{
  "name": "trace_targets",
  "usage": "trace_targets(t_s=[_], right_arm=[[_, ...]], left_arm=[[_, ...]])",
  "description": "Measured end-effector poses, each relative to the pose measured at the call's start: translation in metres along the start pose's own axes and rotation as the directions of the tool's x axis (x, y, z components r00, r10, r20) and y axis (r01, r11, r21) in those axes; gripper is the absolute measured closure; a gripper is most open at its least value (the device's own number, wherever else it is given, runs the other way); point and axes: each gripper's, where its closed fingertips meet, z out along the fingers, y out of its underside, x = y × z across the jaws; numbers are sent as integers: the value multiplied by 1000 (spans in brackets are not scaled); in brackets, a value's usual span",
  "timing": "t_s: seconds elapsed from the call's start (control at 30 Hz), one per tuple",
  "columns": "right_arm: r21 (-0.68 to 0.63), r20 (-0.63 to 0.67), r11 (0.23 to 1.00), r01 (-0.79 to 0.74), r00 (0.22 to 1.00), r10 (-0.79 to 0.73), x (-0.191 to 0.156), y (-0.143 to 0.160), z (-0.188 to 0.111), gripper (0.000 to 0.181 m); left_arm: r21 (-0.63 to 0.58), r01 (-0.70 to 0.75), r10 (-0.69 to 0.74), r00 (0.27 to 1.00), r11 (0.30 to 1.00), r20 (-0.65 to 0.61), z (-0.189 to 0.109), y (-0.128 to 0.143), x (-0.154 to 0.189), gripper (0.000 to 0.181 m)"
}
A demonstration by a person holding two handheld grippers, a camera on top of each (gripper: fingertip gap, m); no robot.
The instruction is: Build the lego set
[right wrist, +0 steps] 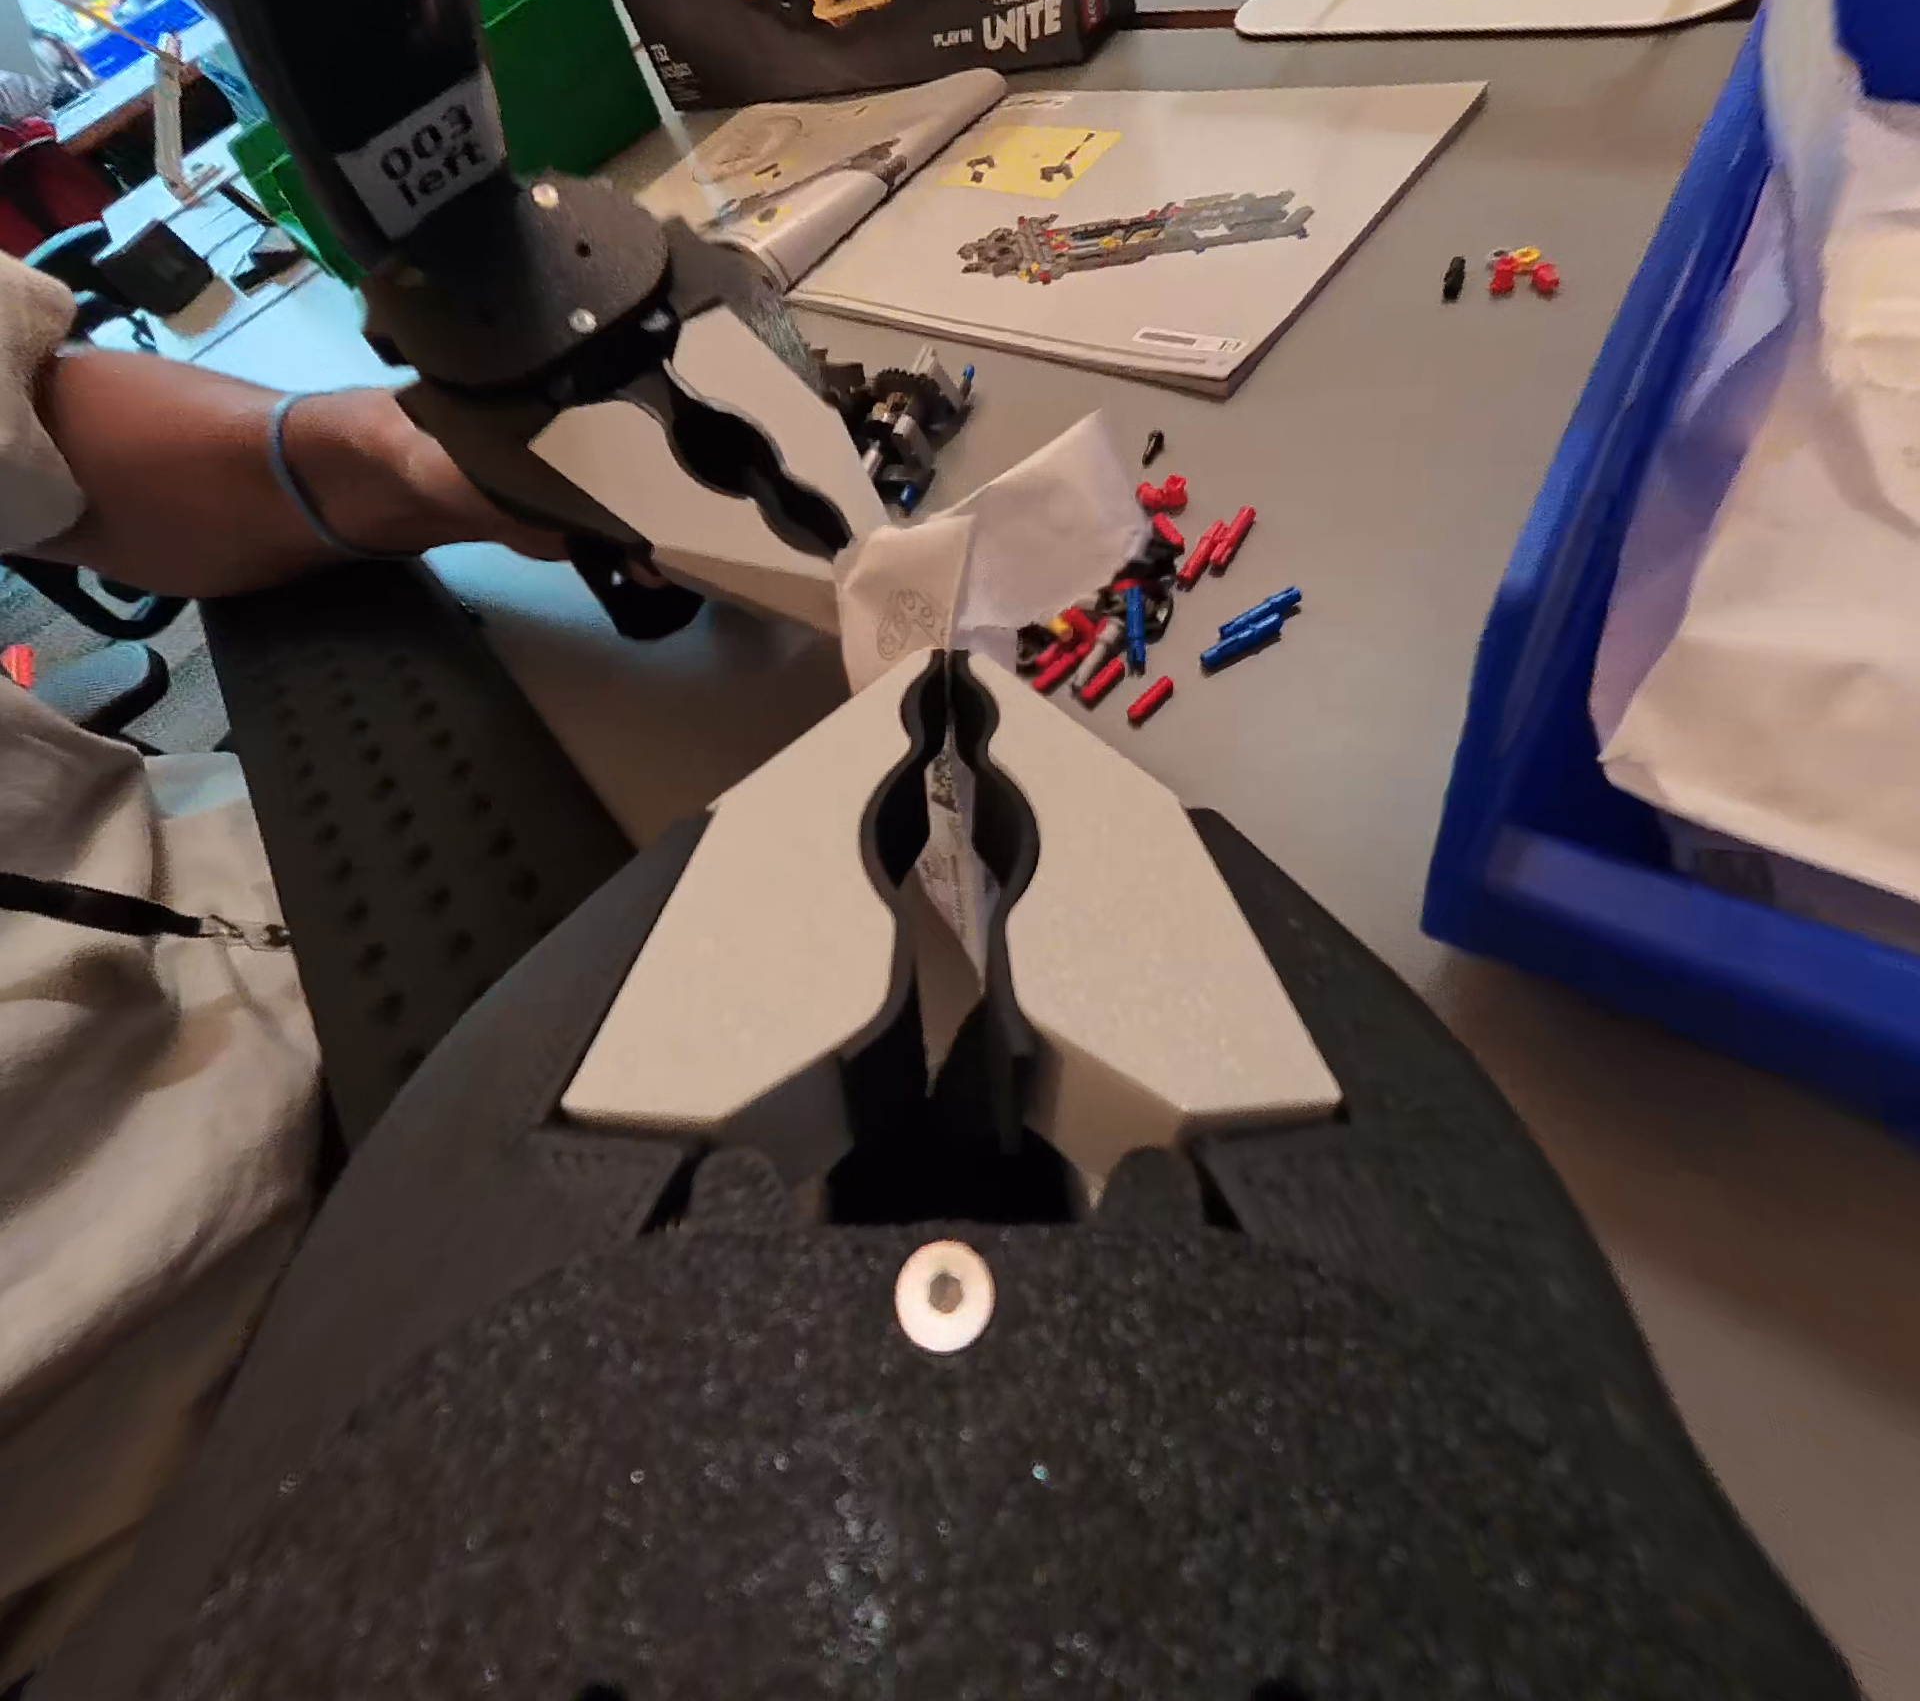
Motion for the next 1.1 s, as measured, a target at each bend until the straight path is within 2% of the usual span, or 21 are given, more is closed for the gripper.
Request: trace_targets(t_s=[0.07, 0.13, 0.23, 0.4, 0.5, 0.63, 0.9, 0.97, 1.1], right_arm=[[-41, -20, 999, -13, 1000, 12, 2, -8, -2, 181], [-149, -47, 989, 10, 999, -17, 7, -9, -2, 181], [-316, -59, 947, 48, 996, -71, 10, -10, 1, 181], [-477, -76, 877, 63, 991, -113, 20, -7, 0, 181], [-573, -101, 815, 82, 980, -170, 30, -3, -2, 181], [-690, -82, 714, 119, 967, -240, 35, 11, 13, 181], [-778, -90, 612, 140, 940, -330, 45, 24, 30, 181], [-788, -97, 600, 141, 933, -346, 45, 22, 34, 181], [-803, -113, 580, 136, 921, -373, 46, 20, 39, 181]], left_arm=[[-14, 39, -39, 999, 999, -8, 3, 3, 0, 180], [-43, 74, -75, 996, 996, -37, 6, 9, 4, 178], [-77, 89, -92, 995, 993, -33, 9, 16, 6, 176], [-89, 98, -99, 995, 991, -7, 4, 21, 0, 165], [-97, 107, -107, 994, 990, 7, 1, 24, -6, 162], [-116, 100, -99, 995, 988, 16, -1, 27, -10, 161], [-134, 103, -102, 995, 986, 15, -1, 33, -12, 162], [-142, 79, -81, 997, 987, -5, 0, 33, -5, 169], [-175, 2, -6, 1000, 985, -20, 7, 37, 10, 171]])
